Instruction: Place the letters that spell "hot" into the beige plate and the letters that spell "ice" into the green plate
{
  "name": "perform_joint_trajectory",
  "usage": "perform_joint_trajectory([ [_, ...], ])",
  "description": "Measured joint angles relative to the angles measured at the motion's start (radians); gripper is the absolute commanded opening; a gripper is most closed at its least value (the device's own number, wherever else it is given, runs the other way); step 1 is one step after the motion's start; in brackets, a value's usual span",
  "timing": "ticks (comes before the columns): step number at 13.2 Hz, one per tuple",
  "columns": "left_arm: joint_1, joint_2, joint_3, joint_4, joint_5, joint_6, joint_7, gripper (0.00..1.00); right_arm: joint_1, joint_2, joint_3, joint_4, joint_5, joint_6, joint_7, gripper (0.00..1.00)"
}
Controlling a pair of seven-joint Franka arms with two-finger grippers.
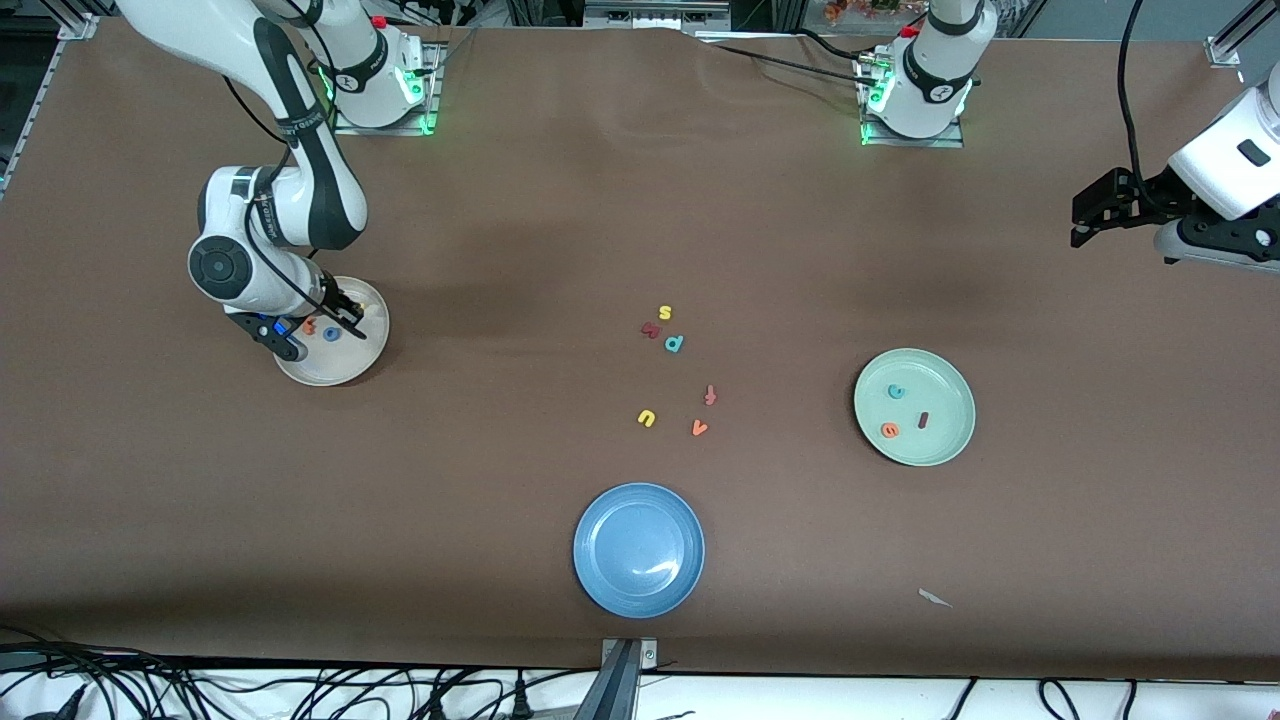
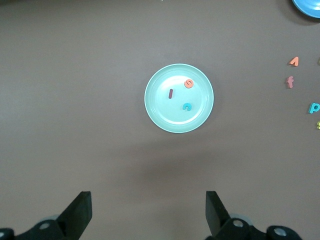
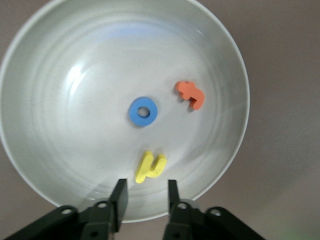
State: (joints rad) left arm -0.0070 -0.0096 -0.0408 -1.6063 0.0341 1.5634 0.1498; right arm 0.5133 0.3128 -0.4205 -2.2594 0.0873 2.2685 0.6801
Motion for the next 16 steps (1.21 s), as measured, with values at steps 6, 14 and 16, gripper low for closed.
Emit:
perform_joint_trajectory([
  [6,0.000,0.000,0.000,0.000,0.000,0.000,0.000,1.00,0.000,-0.085,-0.032,0.180,0.000,-0.172,-0.173,0.99],
  [14,0.000,0.000,-0.001,0.000,0.000,0.000,0.000,1.00,-0.001,-0.109,-0.091,0.607,-0.033,-0.531,-0.589,0.99],
  [16,0.000,0.000,-0.001,0.000,0.000,0.000,0.000,1.00,-0.002,-0.109,-0.095,0.672,-0.046,-0.564,-0.608,0.99],
])
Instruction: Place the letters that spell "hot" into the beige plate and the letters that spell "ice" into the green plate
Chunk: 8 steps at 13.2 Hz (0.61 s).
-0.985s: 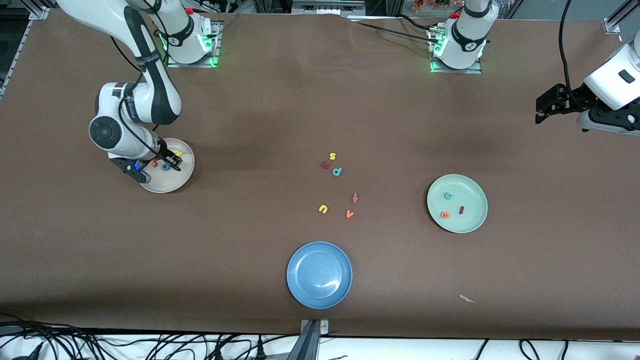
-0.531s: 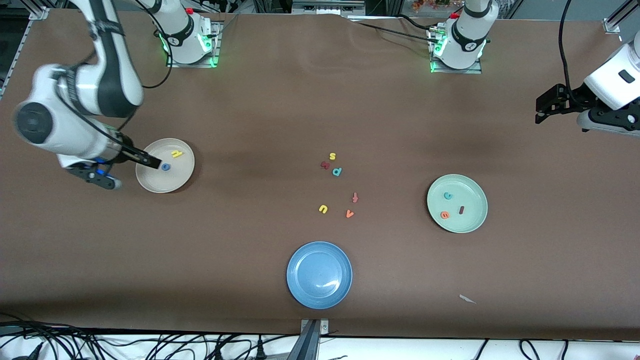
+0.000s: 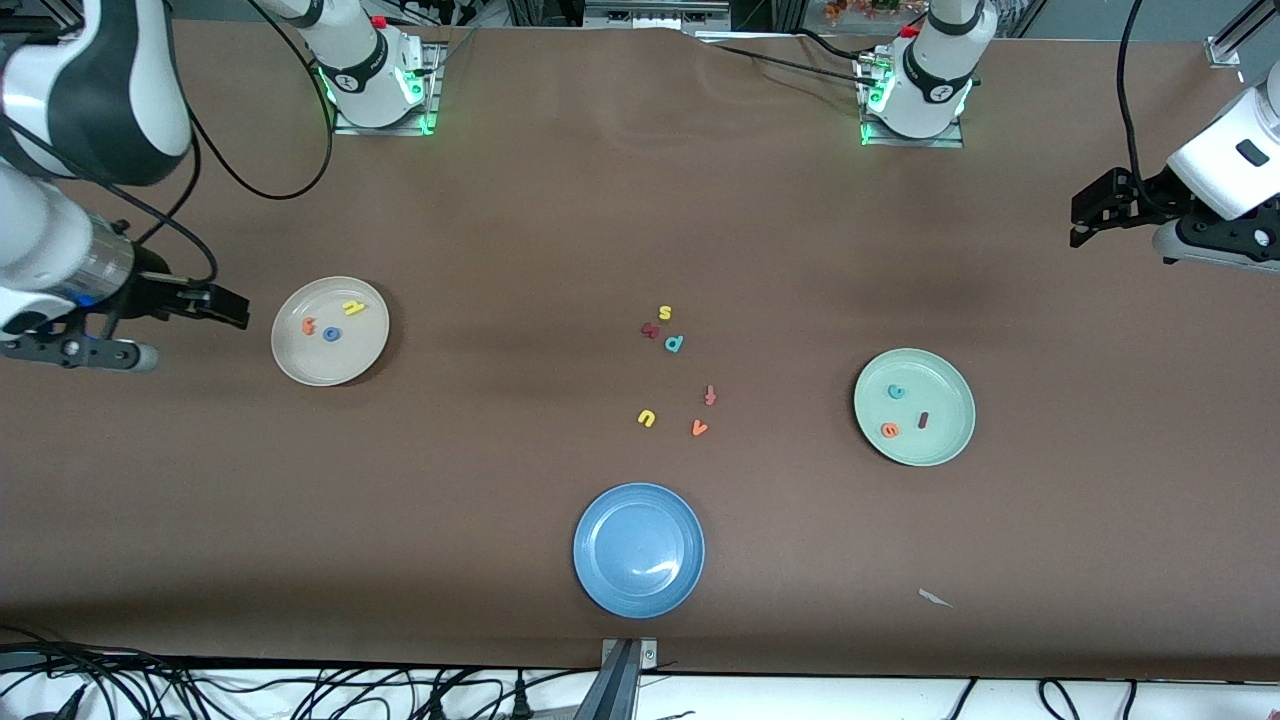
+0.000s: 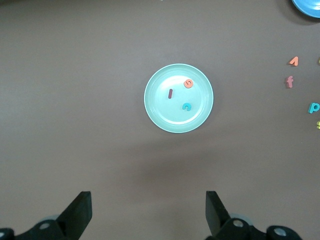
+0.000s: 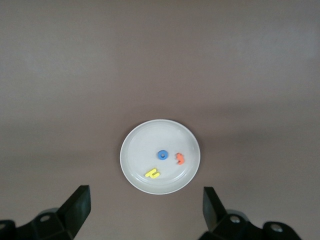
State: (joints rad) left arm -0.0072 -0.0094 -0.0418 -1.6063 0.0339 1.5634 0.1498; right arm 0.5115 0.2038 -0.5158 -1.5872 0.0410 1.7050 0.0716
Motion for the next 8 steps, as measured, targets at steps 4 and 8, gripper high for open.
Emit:
perform_joint_trajectory([
  [4,-0.002,0.000,0.000,0.000,0.000,0.000,0.000,1.00,-0.141,-0.001,0.141,0.041,-0.061,-0.027,0.005,0.99],
  [8,-0.003,0.000,-0.001,0.000,0.000,0.000,0.000,1.00,-0.450,-0.024,0.471,0.055,-0.126,0.013,0.014,0.99],
])
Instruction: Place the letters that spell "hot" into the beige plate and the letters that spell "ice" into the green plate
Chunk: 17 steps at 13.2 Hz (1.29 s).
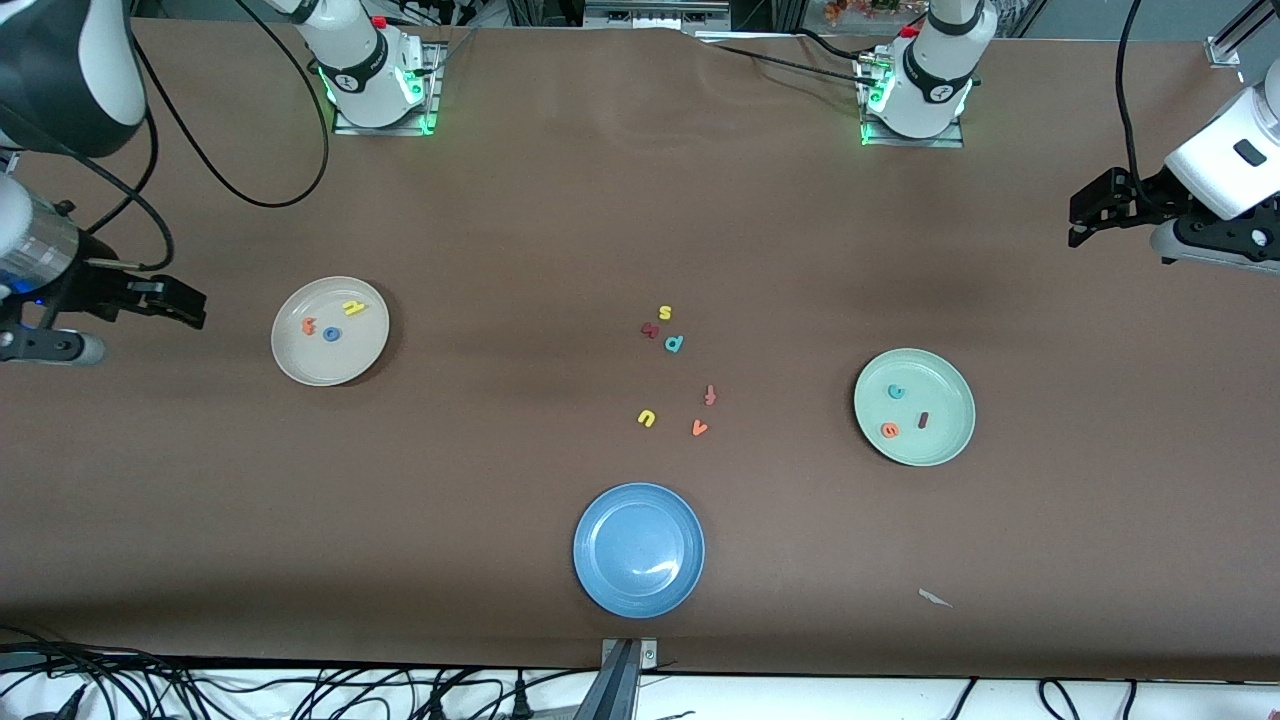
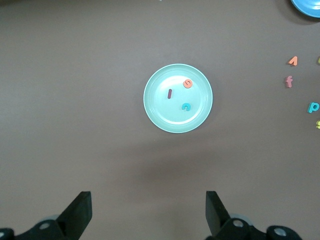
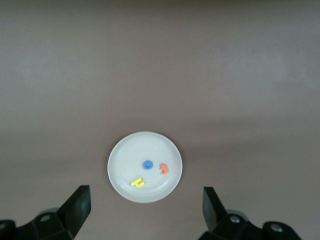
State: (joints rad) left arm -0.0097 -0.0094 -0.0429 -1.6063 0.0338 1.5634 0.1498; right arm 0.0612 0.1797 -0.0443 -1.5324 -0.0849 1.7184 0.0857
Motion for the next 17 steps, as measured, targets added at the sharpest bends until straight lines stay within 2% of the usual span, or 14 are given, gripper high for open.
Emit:
perform_joint_trajectory([
  [6,-0.001,0.000,0.000,0.000,0.000,0.000,0.000,1.00,-0.035,-0.001,0.056,-0.031,0.007,0.117,-0.002,1.00],
  [11,-0.004,0.000,-0.001,0.000,0.000,0.000,0.000,1.00,-0.073,-0.001,0.127,-0.031,0.012,0.031,-0.060,1.00],
  [17,-0.004,0.000,-0.001,0.000,0.000,-0.009,0.000,1.00,-0.076,-0.001,0.145,-0.031,0.025,0.020,-0.066,1.00],
])
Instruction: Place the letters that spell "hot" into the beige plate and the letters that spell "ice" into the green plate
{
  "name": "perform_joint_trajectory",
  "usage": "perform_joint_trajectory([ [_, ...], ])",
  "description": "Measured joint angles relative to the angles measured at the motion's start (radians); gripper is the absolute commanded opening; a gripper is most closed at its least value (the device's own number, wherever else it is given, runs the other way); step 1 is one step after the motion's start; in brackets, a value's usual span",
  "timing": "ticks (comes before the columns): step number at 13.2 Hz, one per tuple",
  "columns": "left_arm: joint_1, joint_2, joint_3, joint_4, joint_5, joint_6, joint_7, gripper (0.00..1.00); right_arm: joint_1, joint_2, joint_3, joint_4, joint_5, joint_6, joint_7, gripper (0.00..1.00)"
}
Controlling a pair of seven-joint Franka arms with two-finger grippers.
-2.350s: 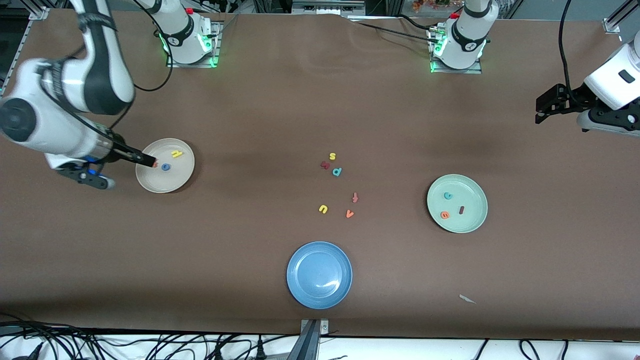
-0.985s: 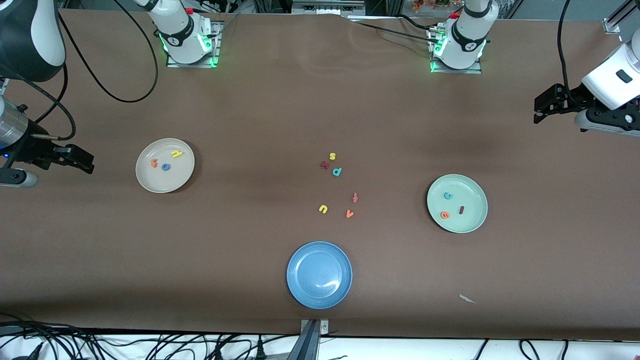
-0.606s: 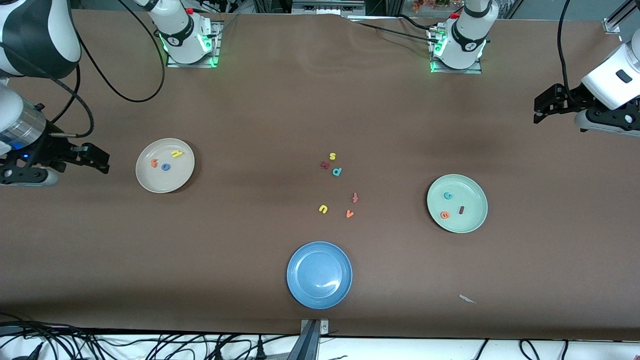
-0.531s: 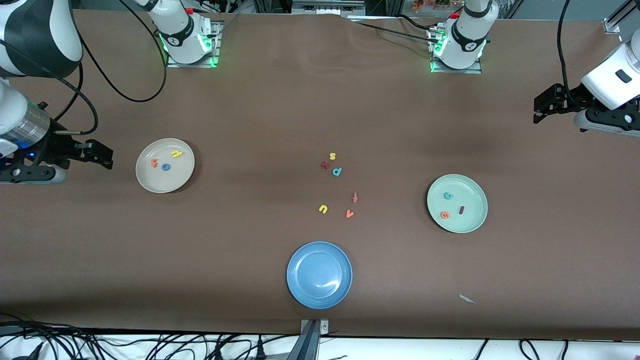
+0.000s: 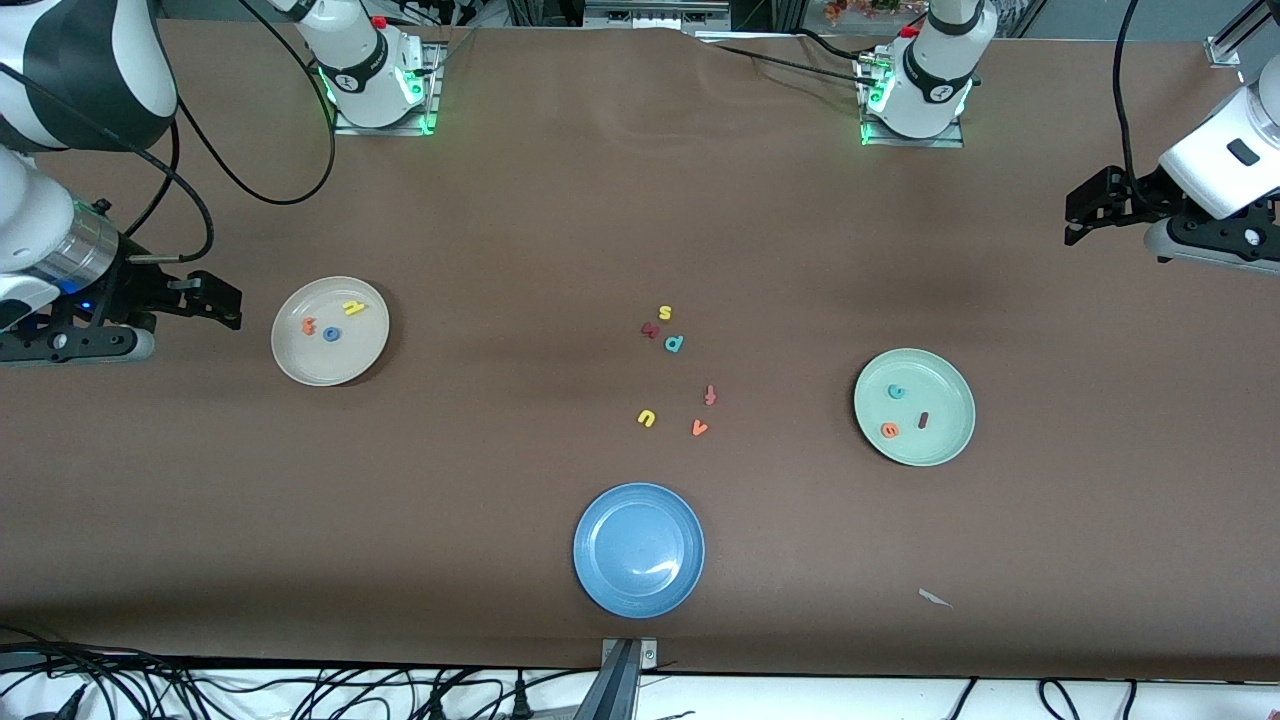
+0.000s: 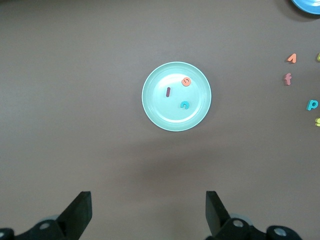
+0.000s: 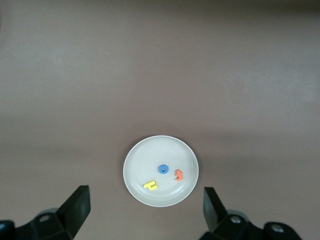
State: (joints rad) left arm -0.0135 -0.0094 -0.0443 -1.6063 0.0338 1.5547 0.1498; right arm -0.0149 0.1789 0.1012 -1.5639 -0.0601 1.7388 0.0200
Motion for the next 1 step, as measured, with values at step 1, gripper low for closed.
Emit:
perform_joint_trajectory([
  [1,0.000,0.000,0.000,0.000,0.000,-0.001,0.000,1.00,0.000,0.000,0.000,0.000,0.019,0.000,0.000,1.00],
])
